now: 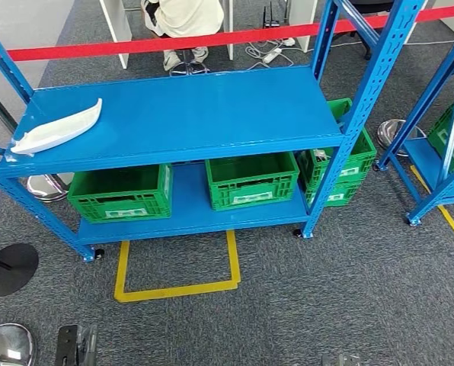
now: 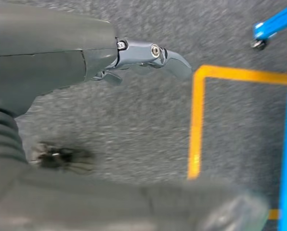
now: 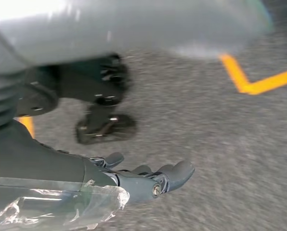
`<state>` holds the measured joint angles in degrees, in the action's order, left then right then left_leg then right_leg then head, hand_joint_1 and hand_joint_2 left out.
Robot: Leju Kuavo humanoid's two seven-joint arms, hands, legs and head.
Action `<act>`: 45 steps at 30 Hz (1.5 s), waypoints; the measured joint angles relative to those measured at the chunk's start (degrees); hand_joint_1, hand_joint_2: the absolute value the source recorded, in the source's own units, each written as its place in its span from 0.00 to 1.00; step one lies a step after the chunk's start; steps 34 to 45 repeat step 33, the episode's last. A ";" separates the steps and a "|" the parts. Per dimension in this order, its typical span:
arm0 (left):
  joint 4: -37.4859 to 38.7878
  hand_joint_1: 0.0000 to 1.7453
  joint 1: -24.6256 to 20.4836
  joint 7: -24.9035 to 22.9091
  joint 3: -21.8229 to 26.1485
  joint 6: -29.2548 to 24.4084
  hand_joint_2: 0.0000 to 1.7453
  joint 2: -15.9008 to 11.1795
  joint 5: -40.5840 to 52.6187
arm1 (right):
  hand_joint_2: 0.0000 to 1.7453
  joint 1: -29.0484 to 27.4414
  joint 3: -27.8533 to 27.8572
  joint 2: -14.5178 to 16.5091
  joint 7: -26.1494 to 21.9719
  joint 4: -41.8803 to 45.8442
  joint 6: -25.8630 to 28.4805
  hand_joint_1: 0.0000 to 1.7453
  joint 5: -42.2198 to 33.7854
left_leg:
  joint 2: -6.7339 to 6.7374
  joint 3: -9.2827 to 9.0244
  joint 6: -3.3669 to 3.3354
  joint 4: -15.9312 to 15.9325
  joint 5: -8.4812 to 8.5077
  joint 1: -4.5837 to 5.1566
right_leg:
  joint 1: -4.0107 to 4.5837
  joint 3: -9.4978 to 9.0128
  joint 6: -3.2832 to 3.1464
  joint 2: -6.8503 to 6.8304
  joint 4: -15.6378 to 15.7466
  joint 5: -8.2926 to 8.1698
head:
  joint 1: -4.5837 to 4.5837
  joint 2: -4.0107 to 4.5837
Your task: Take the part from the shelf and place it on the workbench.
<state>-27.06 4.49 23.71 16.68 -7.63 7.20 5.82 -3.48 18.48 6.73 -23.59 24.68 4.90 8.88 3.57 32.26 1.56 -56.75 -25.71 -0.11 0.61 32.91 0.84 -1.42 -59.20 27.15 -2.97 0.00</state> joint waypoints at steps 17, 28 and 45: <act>2.02 0.00 3.71 -19.99 -12.04 6.31 0.00 -5.16 -4.83 | 0.00 -4.54 -13.23 -4.57 20.04 -0.62 -3.86 0.00 -7.43 | 0.00 0.03 -0.15 0.00 -0.09 0.14 | -0.15 -0.07 0.23 0.01 0.26 -0.15 | 0.00 0.00; 2.58 0.00 4.35 -23.63 -14.77 7.47 0.00 -6.35 -5.78 | 0.00 -5.35 -16.29 -5.67 23.55 -0.72 -4.59 0.00 -8.68 | 0.00 0.02 -0.16 0.00 -0.08 0.14 | -0.15 -0.08 0.25 0.01 0.26 -0.16 | 0.00 0.00; 2.69 0.00 4.37 -23.65 -15.08 7.48 0.00 -6.49 -5.78 | 0.00 -5.42 -16.37 -5.74 23.61 -0.72 -4.62 0.00 -8.68 | 0.00 0.02 -0.16 0.00 -0.08 0.14 | -0.15 -0.08 0.25 0.01 0.26 -0.16 | 0.00 0.00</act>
